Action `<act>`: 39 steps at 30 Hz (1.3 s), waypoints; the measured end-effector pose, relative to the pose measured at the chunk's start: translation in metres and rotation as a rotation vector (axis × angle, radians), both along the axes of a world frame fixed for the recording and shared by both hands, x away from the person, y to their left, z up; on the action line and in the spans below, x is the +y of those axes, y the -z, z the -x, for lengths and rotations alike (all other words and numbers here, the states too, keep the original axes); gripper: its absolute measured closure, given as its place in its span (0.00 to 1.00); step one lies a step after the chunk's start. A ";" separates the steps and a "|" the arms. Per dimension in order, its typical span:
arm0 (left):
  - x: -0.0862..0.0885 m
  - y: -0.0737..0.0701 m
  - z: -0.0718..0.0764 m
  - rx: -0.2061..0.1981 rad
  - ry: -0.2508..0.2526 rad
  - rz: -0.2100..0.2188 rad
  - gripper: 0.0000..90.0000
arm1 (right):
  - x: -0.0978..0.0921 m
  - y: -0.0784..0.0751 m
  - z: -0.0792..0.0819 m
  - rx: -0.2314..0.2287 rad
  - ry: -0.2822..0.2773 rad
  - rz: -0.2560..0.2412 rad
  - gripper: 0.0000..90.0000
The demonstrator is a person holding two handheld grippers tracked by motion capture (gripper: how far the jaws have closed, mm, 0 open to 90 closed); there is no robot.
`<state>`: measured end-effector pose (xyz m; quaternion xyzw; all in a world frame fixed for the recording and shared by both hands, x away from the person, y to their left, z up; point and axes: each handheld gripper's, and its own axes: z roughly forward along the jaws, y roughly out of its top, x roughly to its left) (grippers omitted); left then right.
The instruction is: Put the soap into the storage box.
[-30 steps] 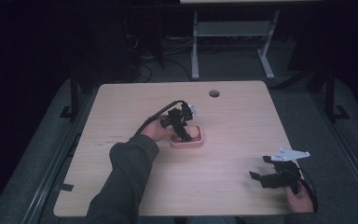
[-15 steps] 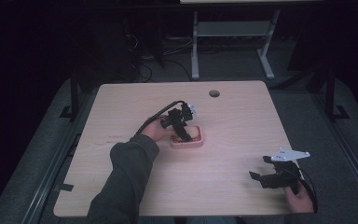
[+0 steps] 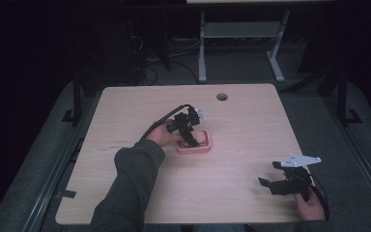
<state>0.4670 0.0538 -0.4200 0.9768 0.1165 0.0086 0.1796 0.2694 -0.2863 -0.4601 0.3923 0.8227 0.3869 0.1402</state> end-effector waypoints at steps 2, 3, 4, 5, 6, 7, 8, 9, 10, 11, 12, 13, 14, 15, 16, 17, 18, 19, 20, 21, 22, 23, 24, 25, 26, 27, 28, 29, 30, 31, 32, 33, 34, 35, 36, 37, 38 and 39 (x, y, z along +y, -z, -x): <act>0.000 0.000 0.000 -0.001 0.000 -0.002 0.36 | 0.000 0.000 0.000 0.001 0.000 0.000 0.16; 0.000 0.000 0.000 0.001 0.002 -0.001 0.36 | 0.000 0.000 0.000 0.001 -0.001 0.000 0.16; 0.000 0.000 0.000 0.000 0.003 -0.002 0.36 | 0.000 0.000 0.000 0.001 0.000 0.000 0.16; 0.000 0.000 0.000 -0.001 0.003 -0.003 0.36 | 0.000 0.000 0.000 0.003 0.000 0.000 0.16; 0.000 0.000 0.000 -0.001 0.002 -0.002 0.36 | 0.000 0.000 0.000 0.003 -0.001 0.000 0.16; 0.000 0.000 0.000 0.000 0.002 -0.002 0.36 | 0.000 0.000 0.000 0.002 -0.001 0.001 0.16; 0.000 0.000 0.000 0.001 0.001 -0.001 0.36 | 0.000 0.000 0.000 0.003 -0.001 0.000 0.16; 0.000 0.000 0.000 0.001 0.001 -0.002 0.36 | 0.000 0.000 0.000 0.003 -0.001 0.000 0.16; 0.000 0.000 0.000 0.000 0.001 -0.001 0.36 | 0.000 0.000 0.000 0.001 -0.001 -0.001 0.16; 0.000 0.000 0.000 0.000 0.002 -0.001 0.36 | 0.000 0.000 0.000 0.001 -0.001 0.000 0.16; 0.000 0.000 0.000 -0.001 0.003 -0.001 0.36 | 0.000 0.000 0.000 0.002 -0.001 0.000 0.16; 0.000 0.000 0.000 -0.002 0.004 -0.002 0.36 | 0.000 0.000 0.000 0.003 -0.001 0.000 0.16; -0.001 0.000 0.001 -0.005 0.005 -0.005 0.36 | 0.001 0.000 0.000 0.004 -0.002 0.000 0.16; -0.001 0.000 0.001 -0.006 0.002 -0.004 0.36 | 0.001 0.000 0.000 0.003 -0.001 0.000 0.16; -0.001 0.000 0.001 -0.006 0.003 -0.004 0.36 | 0.001 0.000 0.000 -0.002 -0.003 0.001 0.16; -0.001 0.000 0.001 -0.007 0.003 -0.005 0.36 | 0.001 0.000 0.000 -0.001 -0.003 0.000 0.16; 0.000 0.000 0.001 -0.005 0.004 -0.006 0.36 | 0.001 0.000 0.000 -0.001 -0.003 0.001 0.16; 0.000 0.000 0.001 -0.007 0.005 -0.008 0.36 | 0.001 0.000 0.000 -0.002 -0.005 0.002 0.16; 0.000 0.000 0.001 -0.008 0.008 -0.010 0.36 | 0.001 0.000 0.000 -0.003 -0.005 0.002 0.16; 0.000 0.000 0.001 -0.011 0.009 -0.011 0.35 | 0.001 0.000 0.000 -0.003 -0.005 0.001 0.16; 0.000 0.000 0.002 -0.012 0.009 -0.011 0.35 | 0.001 0.000 0.000 -0.003 -0.005 0.002 0.16; 0.000 0.000 0.002 -0.011 0.008 -0.010 0.35 | 0.001 0.000 0.000 -0.003 -0.004 0.002 0.16; 0.000 0.000 0.003 -0.009 0.007 -0.011 0.35 | 0.001 0.000 0.000 -0.003 -0.005 0.002 0.16; 0.000 0.000 0.003 -0.009 0.007 -0.012 0.35 | 0.001 0.000 0.000 -0.003 -0.005 0.002 0.16; 0.000 0.000 0.003 -0.010 0.011 -0.015 0.35 | 0.001 0.000 0.000 -0.004 -0.005 0.002 0.16; 0.000 0.000 0.004 -0.011 0.016 -0.018 0.35 | 0.001 0.000 -0.001 -0.004 -0.006 0.002 0.16; 0.000 0.000 0.004 -0.013 0.016 -0.018 0.35 | 0.001 0.000 -0.001 -0.002 -0.006 0.002 0.16; 0.000 0.000 0.005 -0.015 0.020 -0.021 0.35 | 0.001 0.000 -0.001 -0.003 -0.007 0.003 0.16; 0.000 -0.001 0.005 -0.017 0.021 -0.025 0.35 | 0.001 0.000 -0.001 -0.003 -0.007 0.003 0.16; 0.001 -0.001 0.006 -0.023 0.023 -0.025 0.35 | 0.001 0.000 -0.001 -0.003 -0.007 0.003 0.16; 0.001 -0.002 0.007 -0.027 0.021 -0.015 0.32 | 0.001 0.000 -0.001 -0.002 -0.007 0.004 0.16; 0.002 -0.003 0.007 -0.027 0.020 -0.012 0.29 | 0.001 0.000 -0.001 -0.002 -0.007 0.005 0.16; 0.002 -0.004 0.008 -0.028 0.020 -0.014 0.29 | 0.001 0.000 -0.001 -0.001 -0.007 0.005 0.16; 0.003 -0.005 0.008 -0.031 0.023 -0.018 0.29 | 0.002 0.000 -0.001 -0.002 -0.007 0.005 0.16; 0.004 -0.005 0.009 -0.030 0.020 -0.016 0.29 | 0.002 0.000 -0.001 -0.002 -0.007 0.006 0.16; 0.006 -0.005 0.009 -0.029 0.019 -0.015 0.29 | 0.002 0.000 -0.001 -0.002 -0.008 0.006 0.16; 0.007 -0.005 0.010 -0.030 0.015 -0.007 0.29 | 0.002 0.000 -0.001 -0.002 -0.008 0.006 0.16; 0.009 -0.005 0.011 -0.031 0.014 -0.006 0.29 | 0.003 0.000 -0.001 -0.003 -0.009 0.006 0.16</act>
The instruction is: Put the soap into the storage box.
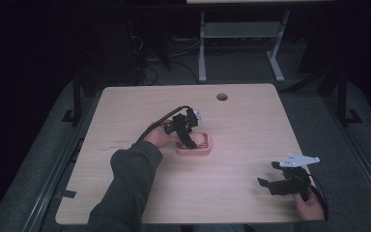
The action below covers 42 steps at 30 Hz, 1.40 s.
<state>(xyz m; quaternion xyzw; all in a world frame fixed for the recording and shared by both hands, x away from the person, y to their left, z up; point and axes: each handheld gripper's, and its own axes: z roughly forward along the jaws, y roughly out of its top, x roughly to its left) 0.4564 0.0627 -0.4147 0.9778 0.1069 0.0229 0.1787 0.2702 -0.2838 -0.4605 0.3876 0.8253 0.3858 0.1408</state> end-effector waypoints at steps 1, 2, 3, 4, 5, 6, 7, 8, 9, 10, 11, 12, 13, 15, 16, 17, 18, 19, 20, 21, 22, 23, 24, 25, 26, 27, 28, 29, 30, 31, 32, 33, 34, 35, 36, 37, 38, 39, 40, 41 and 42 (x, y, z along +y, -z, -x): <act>0.002 0.000 0.001 0.002 -0.003 0.006 0.29 | 0.000 0.000 0.000 0.000 -0.001 0.000 0.16; 0.003 -0.001 0.001 0.000 -0.004 0.008 0.29 | 0.000 0.000 0.000 0.001 -0.001 0.001 0.16; 0.004 -0.002 0.002 0.004 -0.007 0.011 0.29 | 0.001 0.000 0.000 0.002 -0.001 0.002 0.16; 0.006 -0.003 0.003 0.005 -0.010 0.013 0.29 | 0.001 0.000 0.000 0.002 -0.002 0.003 0.16; 0.006 -0.004 0.005 0.001 -0.010 0.017 0.29 | 0.001 0.000 0.000 0.003 -0.001 0.003 0.16; 0.007 -0.005 0.005 0.000 -0.010 0.023 0.29 | 0.002 0.000 0.000 0.004 0.000 0.002 0.16; 0.008 -0.006 0.007 -0.002 -0.011 0.030 0.29 | 0.002 0.000 0.000 0.004 0.000 0.002 0.16; 0.009 -0.007 0.008 -0.008 -0.011 0.034 0.29 | 0.002 0.000 0.000 0.002 -0.003 0.004 0.16; 0.009 -0.008 0.009 -0.010 -0.009 0.035 0.29 | 0.002 0.000 0.000 0.002 -0.003 0.004 0.16; 0.009 -0.008 0.010 -0.014 -0.006 0.036 0.29 | 0.002 0.000 0.000 0.002 -0.001 0.004 0.16; 0.010 -0.009 0.012 -0.013 -0.009 0.038 0.29 | 0.002 0.000 0.000 0.005 0.001 0.003 0.16; 0.010 -0.010 0.013 -0.018 -0.004 0.039 0.29 | 0.002 0.000 0.000 0.006 0.001 0.002 0.16; 0.011 -0.010 0.014 -0.019 -0.006 0.039 0.29 | 0.002 0.000 0.000 0.004 0.001 0.002 0.16; 0.012 -0.011 0.017 -0.024 -0.003 0.039 0.29 | 0.002 0.000 0.000 0.004 0.001 0.003 0.16; 0.013 -0.012 0.019 -0.027 -0.002 0.042 0.29 | 0.002 0.000 0.000 0.006 0.001 0.003 0.16; 0.015 -0.013 0.021 -0.026 0.001 0.037 0.29 | 0.002 0.000 0.000 0.005 0.000 0.004 0.16; 0.016 -0.013 0.023 -0.034 0.002 0.034 0.29 | 0.002 0.000 0.000 0.006 -0.001 0.004 0.16; 0.018 -0.014 0.025 -0.038 0.002 0.039 0.29 | 0.002 0.000 0.000 0.005 -0.001 0.006 0.16; 0.020 -0.015 0.027 -0.039 0.001 0.045 0.29 | 0.002 0.000 0.000 0.004 -0.002 0.008 0.16; 0.021 -0.016 0.029 -0.041 -0.001 0.049 0.29 | 0.002 0.000 0.000 0.003 -0.002 0.009 0.16; 0.023 -0.017 0.030 -0.043 0.000 0.047 0.29 | 0.003 0.000 0.000 0.003 0.000 0.007 0.16; 0.025 -0.017 0.032 -0.044 -0.005 0.048 0.29 | 0.003 0.000 0.000 0.002 -0.001 0.008 0.16; 0.027 -0.017 0.034 -0.048 -0.007 0.051 0.29 | 0.003 0.000 -0.001 0.000 -0.002 0.011 0.16; 0.029 -0.018 0.035 -0.047 -0.008 0.050 0.29 | 0.003 0.000 -0.001 0.000 -0.002 0.011 0.16; 0.032 -0.018 0.036 -0.048 -0.011 0.053 0.29 | 0.003 0.000 -0.001 0.001 -0.001 0.009 0.16; 0.034 -0.018 0.037 -0.053 -0.017 0.061 0.29 | 0.003 0.000 -0.001 0.001 0.000 0.009 0.16; 0.037 -0.018 0.038 -0.048 -0.019 0.066 0.29 | 0.003 -0.001 -0.001 0.001 0.002 0.007 0.16; 0.039 -0.017 0.039 -0.049 -0.024 0.069 0.29 | 0.003 -0.001 -0.001 0.000 0.002 0.008 0.16; 0.041 -0.017 0.040 -0.047 -0.027 0.066 0.29 | 0.003 -0.001 -0.001 -0.001 0.002 0.007 0.16; 0.043 -0.016 0.041 -0.045 -0.026 0.064 0.29 | 0.003 -0.001 -0.001 0.001 0.004 0.006 0.16; 0.044 -0.015 0.042 -0.037 -0.034 0.059 0.29 | 0.002 -0.001 -0.001 0.001 0.004 0.008 0.16; 0.045 -0.015 0.042 -0.037 -0.034 0.055 0.29 | 0.002 -0.001 -0.001 0.001 0.005 0.007 0.16; 0.047 -0.015 0.043 -0.041 -0.033 0.054 0.29 | 0.002 0.000 -0.001 0.001 0.005 0.007 0.16; 0.048 -0.015 0.045 -0.045 -0.037 0.057 0.29 | 0.002 -0.001 -0.001 0.002 0.006 0.006 0.16; 0.050 -0.016 0.046 -0.052 -0.040 0.065 0.29 | 0.002 -0.001 -0.001 0.001 0.006 0.007 0.16; 0.051 -0.016 0.047 -0.050 -0.041 0.068 0.29 | 0.002 -0.001 -0.001 0.000 0.006 0.008 0.16; 0.053 -0.016 0.048 -0.048 -0.045 0.069 0.29 | 0.003 -0.001 -0.001 0.001 0.007 0.007 0.16; 0.054 -0.015 0.049 -0.049 -0.046 0.067 0.29 | 0.003 -0.001 -0.001 0.002 0.007 0.007 0.16; 0.056 -0.015 0.050 -0.049 -0.046 0.066 0.29 | 0.003 -0.001 -0.001 0.002 0.007 0.007 0.16; 0.057 -0.014 0.051 -0.049 -0.050 0.070 0.29 | 0.003 -0.001 -0.001 0.003 0.009 0.006 0.16; 0.058 -0.015 0.052 -0.043 -0.052 0.063 0.29 | 0.003 -0.001 -0.001 0.003 0.008 0.007 0.16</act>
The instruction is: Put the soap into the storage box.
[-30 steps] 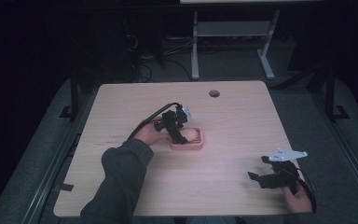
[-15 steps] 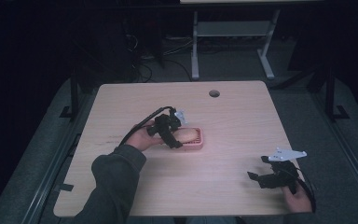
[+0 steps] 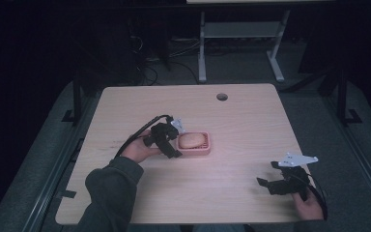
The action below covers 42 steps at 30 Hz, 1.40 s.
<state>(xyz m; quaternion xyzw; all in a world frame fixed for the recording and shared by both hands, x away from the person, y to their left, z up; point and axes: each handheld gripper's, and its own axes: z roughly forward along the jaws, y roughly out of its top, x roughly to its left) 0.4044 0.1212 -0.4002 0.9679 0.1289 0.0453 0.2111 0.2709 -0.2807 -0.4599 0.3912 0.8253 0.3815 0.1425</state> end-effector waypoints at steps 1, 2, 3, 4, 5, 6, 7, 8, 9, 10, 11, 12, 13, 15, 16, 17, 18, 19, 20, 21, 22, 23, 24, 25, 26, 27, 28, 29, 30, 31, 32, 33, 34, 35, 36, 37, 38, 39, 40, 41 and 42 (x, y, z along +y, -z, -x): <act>0.002 0.000 0.001 -0.006 0.004 -0.004 0.29 | 0.000 0.000 0.000 0.000 0.000 0.000 0.16; 0.003 -0.001 0.002 -0.008 -0.002 0.002 0.29 | 0.000 0.000 0.000 -0.001 0.000 0.002 0.16; 0.005 -0.002 0.002 -0.009 -0.007 0.013 0.29 | 0.000 0.000 0.000 0.000 0.000 0.003 0.16; 0.007 -0.003 0.002 -0.008 -0.007 0.018 0.29 | 0.000 0.000 0.000 0.000 0.000 0.003 0.16; 0.009 -0.003 0.003 -0.009 -0.012 0.020 0.29 | 0.000 0.000 0.000 -0.001 -0.002 0.005 0.16; 0.010 -0.003 0.003 -0.008 -0.014 0.018 0.29 | 0.000 0.000 0.000 -0.002 -0.002 0.005 0.16; 0.011 -0.002 0.003 -0.008 -0.012 0.017 0.29 | 0.000 0.000 0.000 -0.003 -0.001 0.005 0.16; 0.012 -0.002 0.004 -0.007 -0.014 0.018 0.29 | 0.000 0.000 0.000 -0.002 -0.001 0.005 0.16; 0.013 -0.001 0.005 -0.008 -0.014 0.019 0.29 | 0.000 0.000 0.000 0.000 0.000 0.005 0.16; 0.013 0.000 0.006 -0.002 -0.015 0.018 0.29 | 0.000 0.000 0.000 0.002 0.002 0.006 0.16; 0.014 0.001 0.008 -0.004 -0.014 0.018 0.29 | 0.000 0.001 0.000 0.004 0.002 0.006 0.16; 0.014 0.001 0.009 0.001 -0.013 0.012 0.29 | 0.000 0.001 0.000 0.005 0.002 0.005 0.16; 0.014 0.002 0.010 0.000 -0.011 0.002 0.29 | 0.000 0.001 0.000 0.005 0.002 0.006 0.16; 0.016 0.002 0.012 -0.004 -0.015 0.004 0.29 | 0.000 0.001 0.000 0.005 0.002 0.007 0.16; 0.018 0.002 0.012 -0.005 -0.017 0.007 0.29 | 0.000 0.001 0.000 0.005 0.002 0.007 0.16; 0.020 0.002 0.013 -0.006 -0.020 0.008 0.29 | 0.001 0.001 0.000 0.004 0.002 0.008 0.16; 0.021 0.003 0.014 -0.005 -0.021 0.007 0.29 | 0.001 0.001 0.000 0.004 0.002 0.009 0.16; 0.023 0.003 0.015 -0.006 -0.024 0.009 0.29 | 0.001 0.001 -0.001 0.004 0.001 0.010 0.16; 0.025 0.003 0.016 -0.004 -0.025 0.011 0.29 | 0.001 0.001 -0.001 0.006 0.003 0.010 0.16; 0.027 0.004 0.017 -0.004 -0.027 0.011 0.29 | 0.001 0.001 -0.001 0.005 0.002 0.009 0.16; 0.029 0.004 0.018 0.000 -0.030 0.010 0.29 | 0.001 0.001 -0.001 0.006 0.003 0.008 0.16; 0.030 0.004 0.019 0.005 -0.033 0.006 0.29 | 0.001 0.001 -0.001 0.006 0.004 0.009 0.16; 0.031 0.004 0.020 0.005 -0.031 0.001 0.29 | 0.001 0.001 -0.001 0.006 0.004 0.010 0.16; 0.033 0.004 0.021 -0.003 -0.032 0.003 0.29 | 0.001 0.001 -0.001 0.006 0.004 0.011 0.16; 0.034 0.004 0.022 -0.005 -0.031 0.008 0.29 | 0.001 0.001 -0.001 0.006 0.005 0.011 0.16; 0.035 0.003 0.023 -0.005 -0.034 0.016 0.29 | 0.000 0.001 -0.001 0.004 0.004 0.011 0.16; 0.036 0.004 0.024 -0.004 -0.033 0.018 0.29 | 0.000 0.001 -0.001 0.004 0.007 0.010 0.16; 0.037 0.004 0.026 0.000 -0.037 0.028 0.29 | 0.000 0.001 -0.001 0.005 0.008 0.011 0.16; 0.039 0.005 0.027 0.001 -0.034 0.035 0.29 | 0.000 0.002 -0.001 0.006 0.008 0.012 0.16; 0.040 0.006 0.028 0.001 -0.036 0.040 0.29 | 0.000 0.002 -0.002 0.007 0.007 0.013 0.16; 0.041 0.007 0.029 0.013 -0.043 0.039 0.29 | 0.000 0.002 -0.002 0.007 0.007 0.014 0.16; 0.042 0.008 0.030 0.007 -0.041 0.041 0.29 | 0.000 0.002 -0.001 0.007 0.008 0.014 0.16; 0.043 0.008 0.031 0.006 -0.041 0.041 0.29 | 0.000 0.002 -0.001 0.006 0.009 0.013 0.16; 0.044 0.008 0.032 0.005 -0.041 0.043 0.29 | 0.000 0.002 -0.001 0.006 0.009 0.013 0.16; 0.044 0.008 0.033 0.006 -0.040 0.045 0.29 | -0.001 0.002 -0.001 0.008 0.012 0.013 0.16; 0.045 0.008 0.034 0.006 -0.039 0.044 0.29 | -0.001 0.001 -0.001 0.009 0.014 0.013 0.16; 0.046 0.008 0.035 0.006 -0.037 0.041 0.29 | -0.001 0.002 -0.001 0.008 0.014 0.012 0.16; 0.046 0.008 0.036 0.005 -0.041 0.046 0.29 | -0.001 0.002 -0.001 0.008 0.014 0.012 0.16; 0.047 0.008 0.037 0.002 -0.042 0.048 0.29 | -0.002 0.002 -0.001 0.008 0.015 0.012 0.16; 0.048 0.009 0.038 0.000 -0.041 0.047 0.29 | -0.002 0.002 -0.001 0.007 0.015 0.012 0.16; 0.049 0.008 0.038 -0.004 -0.037 0.044 0.29 | -0.002 0.002 -0.001 0.007 0.015 0.012 0.16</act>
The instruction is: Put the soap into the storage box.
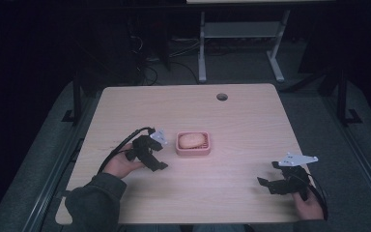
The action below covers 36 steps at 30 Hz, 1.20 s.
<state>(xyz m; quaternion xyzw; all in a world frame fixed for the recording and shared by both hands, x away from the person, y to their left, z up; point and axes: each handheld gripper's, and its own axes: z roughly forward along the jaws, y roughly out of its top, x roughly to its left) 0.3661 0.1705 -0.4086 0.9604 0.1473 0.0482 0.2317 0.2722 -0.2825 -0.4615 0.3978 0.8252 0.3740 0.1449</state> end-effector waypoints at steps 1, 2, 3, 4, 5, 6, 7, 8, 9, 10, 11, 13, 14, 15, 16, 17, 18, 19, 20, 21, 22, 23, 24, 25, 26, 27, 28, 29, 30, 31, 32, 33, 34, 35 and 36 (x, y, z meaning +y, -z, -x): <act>0.001 0.001 0.001 0.007 -0.006 0.002 0.29 | 0.000 0.000 0.000 0.001 0.001 0.001 0.16; 0.002 0.001 0.002 0.004 -0.007 0.002 0.29 | 0.000 0.000 0.000 0.001 0.001 0.002 0.16; 0.003 0.001 0.003 -0.001 -0.007 0.003 0.29 | 0.000 0.000 0.000 0.001 0.002 0.002 0.16; 0.005 0.001 0.004 0.002 -0.010 0.005 0.29 | 0.001 0.000 0.000 0.001 0.003 0.001 0.16; 0.006 0.002 0.005 0.002 -0.013 0.007 0.29 | 0.001 0.000 0.000 0.000 0.003 0.002 0.16; 0.008 0.002 0.006 -0.002 -0.010 0.004 0.29 | 0.001 0.000 0.000 0.000 0.004 0.003 0.16; 0.009 0.002 0.007 0.001 -0.013 0.005 0.29 | 0.001 0.000 0.000 -0.001 0.006 0.002 0.16; 0.010 0.003 0.008 0.001 -0.020 0.009 0.29 | 0.001 0.000 0.000 -0.002 0.007 0.004 0.16; 0.012 0.003 0.007 0.001 -0.014 0.005 0.29 | 0.001 0.000 0.000 -0.003 0.007 0.003 0.16; 0.013 0.004 0.008 0.007 -0.022 0.010 0.29 | 0.001 0.000 0.000 -0.003 0.008 0.003 0.16; 0.014 0.005 0.008 0.011 -0.023 0.008 0.29 | 0.001 0.000 0.000 -0.003 0.008 0.004 0.16; 0.016 0.004 0.009 0.002 -0.019 0.003 0.29 | 0.001 0.000 0.000 -0.002 0.008 0.006 0.16; 0.016 0.005 0.010 0.006 -0.027 0.012 0.29 | 0.001 0.000 0.000 -0.002 0.009 0.007 0.16; 0.017 0.005 0.011 0.005 -0.025 0.010 0.29 | 0.001 0.000 0.000 -0.001 0.009 0.008 0.16; 0.018 0.005 0.011 0.005 -0.023 0.007 0.29 | 0.001 0.000 0.000 0.000 0.010 0.009 0.16; 0.019 0.005 0.012 0.005 -0.029 0.015 0.29 | 0.001 0.000 0.000 0.000 0.010 0.010 0.16; 0.019 0.005 0.013 0.002 -0.026 0.012 0.29 | 0.001 0.000 0.000 0.001 0.011 0.010 0.16; 0.020 0.005 0.014 0.002 -0.026 0.011 0.29 | 0.001 0.000 0.000 0.003 0.012 0.011 0.16; 0.021 0.006 0.015 0.004 -0.029 0.012 0.29 | 0.001 0.000 0.000 0.003 0.014 0.010 0.16; 0.021 0.006 0.016 -0.001 -0.025 0.009 0.29 | 0.001 0.000 0.000 0.003 0.014 0.011 0.16; 0.022 0.006 0.017 0.002 -0.026 0.009 0.28 | 0.001 0.000 0.000 0.003 0.015 0.011 0.16; 0.023 0.006 0.018 0.002 -0.025 0.011 0.29 | 0.001 0.000 0.000 0.003 0.015 0.011 0.16; 0.023 0.007 0.020 0.001 -0.025 0.005 0.28 | 0.001 0.000 0.000 0.003 0.015 0.012 0.16; 0.024 0.007 0.021 -0.005 -0.022 0.006 0.28 | 0.001 0.000 0.000 0.003 0.016 0.013 0.16; 0.025 0.008 0.023 0.002 -0.030 0.011 0.28 | 0.001 0.000 0.000 0.004 0.016 0.013 0.16; 0.026 0.008 0.024 0.002 -0.028 0.008 0.28 | 0.001 0.001 0.000 0.002 0.014 0.014 0.16; 0.028 0.009 0.026 -0.001 -0.027 0.011 0.28 | 0.001 0.001 0.000 0.003 0.015 0.014 0.16; 0.029 0.010 0.027 0.005 -0.028 0.014 0.28 | 0.001 0.001 0.000 0.002 0.015 0.014 0.16; 0.030 0.011 0.029 0.009 -0.032 0.018 0.28 | 0.001 0.001 0.000 0.003 0.016 0.014 0.16; 0.032 0.012 0.031 0.013 -0.033 0.014 0.28 | 0.002 0.001 0.000 0.004 0.016 0.014 0.16; 0.033 0.014 0.033 0.010 -0.034 0.015 0.28 | 0.002 0.001 0.000 0.005 0.014 0.016 0.16; 0.034 0.015 0.035 0.014 -0.039 0.018 0.28 | 0.002 0.001 0.000 0.004 0.013 0.018 0.16; 0.035 0.016 0.037 0.010 -0.031 0.010 0.28 | 0.002 0.001 0.000 0.004 0.013 0.018 0.16; 0.036 0.017 0.040 0.014 -0.044 0.022 0.28 | 0.002 0.001 0.000 0.005 0.013 0.018 0.16; 0.037 0.018 0.042 0.007 -0.040 0.024 0.28 | 0.002 0.001 0.000 0.005 0.014 0.018 0.16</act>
